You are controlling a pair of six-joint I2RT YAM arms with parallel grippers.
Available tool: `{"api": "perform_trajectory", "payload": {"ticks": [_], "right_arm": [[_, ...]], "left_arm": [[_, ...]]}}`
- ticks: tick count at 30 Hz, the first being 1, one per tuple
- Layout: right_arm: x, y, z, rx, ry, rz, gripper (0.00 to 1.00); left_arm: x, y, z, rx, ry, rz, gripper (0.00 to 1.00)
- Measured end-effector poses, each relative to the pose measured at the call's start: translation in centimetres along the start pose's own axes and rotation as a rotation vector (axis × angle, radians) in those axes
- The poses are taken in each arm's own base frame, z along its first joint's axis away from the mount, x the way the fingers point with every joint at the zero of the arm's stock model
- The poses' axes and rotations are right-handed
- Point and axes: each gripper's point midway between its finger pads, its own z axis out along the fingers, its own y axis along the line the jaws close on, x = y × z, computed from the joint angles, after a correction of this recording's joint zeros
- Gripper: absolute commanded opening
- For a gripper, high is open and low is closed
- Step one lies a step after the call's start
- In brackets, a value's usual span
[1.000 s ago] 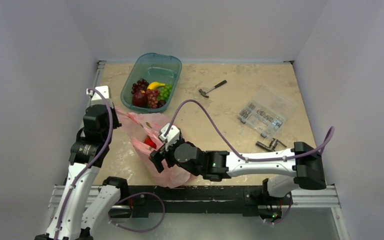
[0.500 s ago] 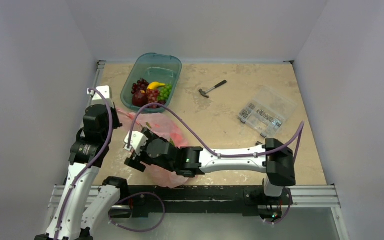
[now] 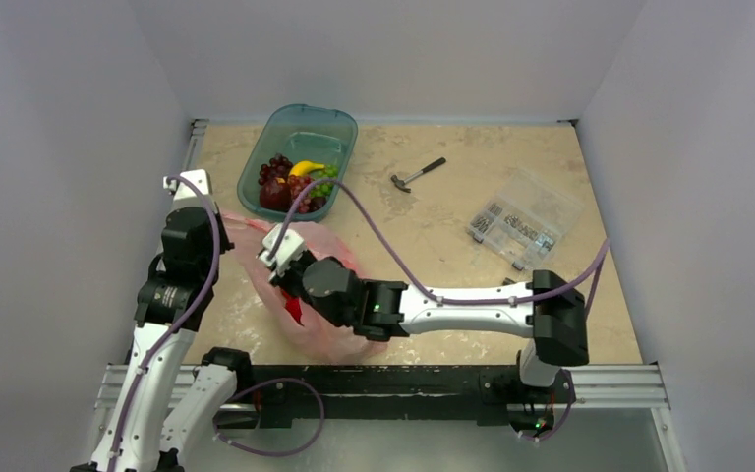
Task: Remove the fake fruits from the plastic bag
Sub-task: Adjust the plastic bag at the center of the board.
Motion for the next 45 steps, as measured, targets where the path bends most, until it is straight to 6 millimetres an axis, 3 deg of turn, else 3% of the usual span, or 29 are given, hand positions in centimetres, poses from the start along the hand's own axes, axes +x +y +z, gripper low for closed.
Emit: {"api": "perform_trajectory", "payload": {"ticks": [5, 10, 14, 16, 20, 25, 27, 30, 31, 34, 37, 41, 45], "right_arm": [[-6.1, -6.6, -0.9, 0.110, -0.145, 0.164, 0.00], [-9.4, -12.4, -2.1, 0.202, -0.235, 0.247, 0.00], [-10.9, -13.6, -3.3, 0.208, -0.285, 0.284, 0.00], [-10.6, -13.9, -3.9, 0.210, -0.298, 0.295, 0.00], [-6.4, -13.7, -3.9, 0.222, -0.240, 0.313, 0.00], [4.2, -12.4, -4.8, 0.222, -0.037, 0.348, 0.10], [7.2, -12.2, -5.7, 0.226, 0.035, 0.361, 0.13], [9.4, -12.2, -6.8, 0.242, 0.107, 0.379, 0.24], [9.5, -12.3, -7.1, 0.244, 0.116, 0.385, 0.32], [9.2, -12.3, -7.5, 0.239, 0.140, 0.386, 0.56], [7.6, -12.1, -7.4, 0.213, 0.143, 0.378, 0.79], [4.6, -11.7, -7.6, 0.155, 0.130, 0.361, 0.98], [1.2, -12.1, -7.8, 0.137, 0.118, 0.345, 0.99]], "left_arm": [[-0.6, 2.2, -0.5, -0.089, -0.033, -0.027, 0.00], [-1.1, 5.2, -1.2, -0.213, -0.065, -0.064, 0.00], [-1.4, 7.2, -2.0, -0.299, -0.089, -0.093, 0.00], [-1.4, 7.9, -2.1, -0.330, -0.092, -0.106, 0.00], [-1.2, 8.2, -2.0, -0.346, -0.084, -0.110, 0.00], [-1.1, 7.8, -2.0, -0.315, -0.088, -0.117, 0.00], [-1.1, 7.2, -2.0, -0.275, -0.093, -0.110, 0.00], [-0.8, 5.7, -1.9, -0.181, -0.085, -0.081, 0.00], [-0.6, 5.3, -1.8, -0.156, -0.075, -0.071, 0.04], [0.8, 4.1, -1.9, -0.088, 0.008, -0.056, 0.50], [1.8, 3.7, -3.1, -0.068, 0.100, -0.080, 0.76], [1.6, 3.8, -5.9, -0.071, 0.141, -0.166, 0.88], [0.7, 4.0, -9.5, -0.064, 0.122, -0.251, 0.89]]}}
